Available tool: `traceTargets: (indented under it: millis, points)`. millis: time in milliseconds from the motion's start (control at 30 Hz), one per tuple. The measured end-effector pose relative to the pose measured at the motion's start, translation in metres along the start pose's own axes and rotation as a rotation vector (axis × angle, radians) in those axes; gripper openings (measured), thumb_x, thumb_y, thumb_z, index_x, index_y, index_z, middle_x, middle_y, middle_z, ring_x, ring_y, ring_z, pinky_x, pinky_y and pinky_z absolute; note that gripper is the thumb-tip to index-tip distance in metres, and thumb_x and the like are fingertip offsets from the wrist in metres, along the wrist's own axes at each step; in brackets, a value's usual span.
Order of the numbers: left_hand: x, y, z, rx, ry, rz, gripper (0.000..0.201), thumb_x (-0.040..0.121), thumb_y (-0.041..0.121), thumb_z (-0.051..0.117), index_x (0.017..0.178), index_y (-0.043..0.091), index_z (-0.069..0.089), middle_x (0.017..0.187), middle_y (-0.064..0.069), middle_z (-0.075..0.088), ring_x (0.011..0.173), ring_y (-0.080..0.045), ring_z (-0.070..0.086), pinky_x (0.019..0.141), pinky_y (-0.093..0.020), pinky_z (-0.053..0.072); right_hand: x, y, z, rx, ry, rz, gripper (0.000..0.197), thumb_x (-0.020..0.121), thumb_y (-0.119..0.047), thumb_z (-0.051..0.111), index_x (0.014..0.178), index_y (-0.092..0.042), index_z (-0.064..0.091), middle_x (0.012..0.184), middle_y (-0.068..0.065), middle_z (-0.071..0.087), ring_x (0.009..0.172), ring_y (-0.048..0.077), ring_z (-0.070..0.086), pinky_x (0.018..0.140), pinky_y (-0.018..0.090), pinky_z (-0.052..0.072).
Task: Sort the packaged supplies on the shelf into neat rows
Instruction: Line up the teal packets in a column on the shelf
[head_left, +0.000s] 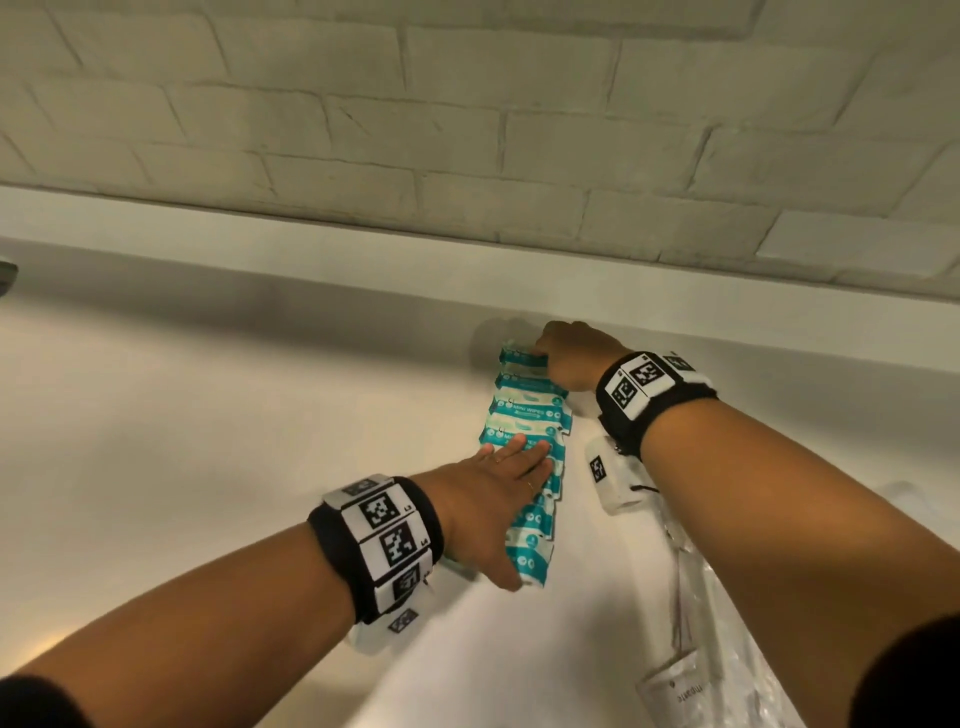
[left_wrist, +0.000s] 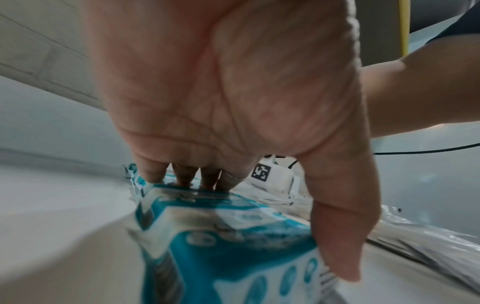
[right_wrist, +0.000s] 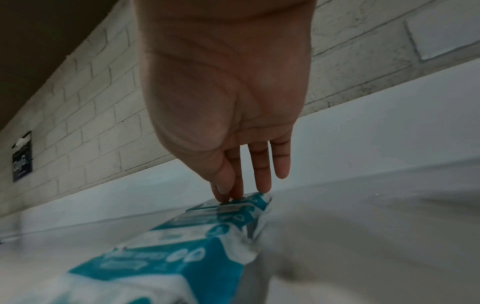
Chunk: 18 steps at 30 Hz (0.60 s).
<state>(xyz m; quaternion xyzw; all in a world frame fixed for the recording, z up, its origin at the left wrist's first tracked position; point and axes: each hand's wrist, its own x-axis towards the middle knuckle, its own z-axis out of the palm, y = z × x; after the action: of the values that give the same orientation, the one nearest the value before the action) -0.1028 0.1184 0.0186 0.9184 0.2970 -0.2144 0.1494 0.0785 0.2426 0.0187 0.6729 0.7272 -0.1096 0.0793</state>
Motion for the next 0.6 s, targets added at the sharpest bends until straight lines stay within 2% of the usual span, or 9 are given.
traceTargets:
  millis: [100,167,333,400,500,600]
  points:
    - [0.015,-0.012,-0.016,-0.006,-0.003,-0.014,0.117,0.076,0.060,0.065,0.151,0.017,-0.013,0.159,0.002,-0.021,0.146,-0.018,-0.018,0.118,-0.035,-0.002,0.011,0.004,-0.005,0.010,-0.055,0.002,0.034,0.090,-0.012,0.046,0.121,-0.012,0.062,0.118,0.009,0.060,0.102,0.028,0.060,0.086,0.037,0.052]
    - [0.025,-0.020,-0.029,-0.004,-0.017,-0.031,0.117,0.076,0.059,0.066,0.151,0.016,-0.013,0.159,0.000,-0.020,0.146,-0.019,-0.018,0.119,-0.036,-0.001,0.020,0.007,-0.007,0.045,-0.064,0.017,0.034,0.089,-0.016,0.048,0.119,-0.010,0.062,0.118,0.010,0.061,0.101,0.029,0.062,0.088,0.039,0.053]
    - [0.048,-0.037,-0.051,0.006,-0.043,-0.073,0.118,0.075,0.058,0.068,0.152,0.017,-0.011,0.160,-0.002,-0.016,0.148,-0.024,-0.010,0.121,-0.041,0.008,0.052,0.022,-0.004,0.140,-0.053,0.008,0.036,0.089,-0.025,0.051,0.123,-0.014,0.058,0.126,0.008,0.057,0.107,0.029,0.060,0.093,0.042,0.051]
    - [0.052,-0.041,-0.057,0.007,-0.067,-0.064,0.117,0.076,0.057,0.068,0.151,0.017,-0.012,0.160,-0.002,-0.017,0.147,-0.023,-0.012,0.120,-0.039,0.004,0.053,0.025,-0.004,0.160,-0.044,-0.010,0.036,0.089,-0.026,0.052,0.122,-0.014,0.057,0.127,0.007,0.055,0.108,0.028,0.059,0.094,0.042,0.050]
    - [0.055,-0.043,-0.058,0.007,-0.073,-0.044,0.118,0.075,0.059,0.068,0.151,0.018,-0.012,0.159,-0.001,-0.018,0.147,-0.021,-0.013,0.118,-0.037,0.002,0.053,0.029,-0.001,0.201,-0.050,-0.046,0.037,0.088,-0.020,0.052,0.124,-0.013,0.058,0.130,0.007,0.051,0.114,0.029,0.054,0.099,0.043,0.046]
    - [0.054,-0.052,-0.062,-0.070,-0.105,-0.037,0.117,0.070,0.068,0.065,0.152,0.023,-0.005,0.160,0.004,-0.013,0.147,-0.019,-0.012,0.120,-0.040,0.001,0.048,0.036,-0.002,0.406,-0.042,-0.015,0.036,0.089,-0.008,0.048,0.123,-0.008,0.061,0.130,0.010,0.054,0.117,0.028,0.054,0.102,0.039,0.044]
